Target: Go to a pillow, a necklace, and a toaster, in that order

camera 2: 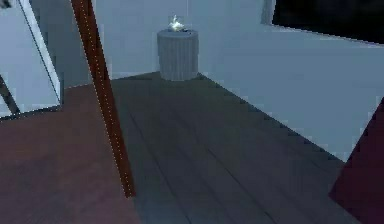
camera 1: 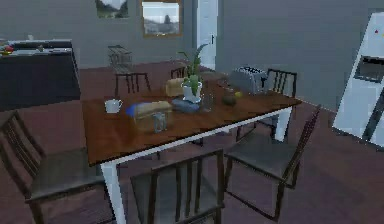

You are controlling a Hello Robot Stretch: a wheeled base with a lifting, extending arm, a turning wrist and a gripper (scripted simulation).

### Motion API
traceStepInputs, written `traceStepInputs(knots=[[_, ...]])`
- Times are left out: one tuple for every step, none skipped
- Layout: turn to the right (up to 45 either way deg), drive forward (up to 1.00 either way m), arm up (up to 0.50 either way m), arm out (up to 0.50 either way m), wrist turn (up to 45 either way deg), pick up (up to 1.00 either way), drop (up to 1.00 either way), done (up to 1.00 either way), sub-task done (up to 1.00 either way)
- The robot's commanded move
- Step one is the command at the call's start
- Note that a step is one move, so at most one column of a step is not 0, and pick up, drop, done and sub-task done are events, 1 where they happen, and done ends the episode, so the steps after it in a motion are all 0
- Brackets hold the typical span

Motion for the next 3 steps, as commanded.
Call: traceStepInputs(knots=[[-45.0, 0.00, 0.00, 0.00, 0.0, 0.00, 0.00, 0.00, 0.00], [-21.0, 0.00, 0.00, 0.00, 0.0, 0.00, 0.00, 0.00, 0.00], [-3.0, 0.00, 0.00, 0.00, 0.0, 0.00, 0.00, 0.00, 0.00]])
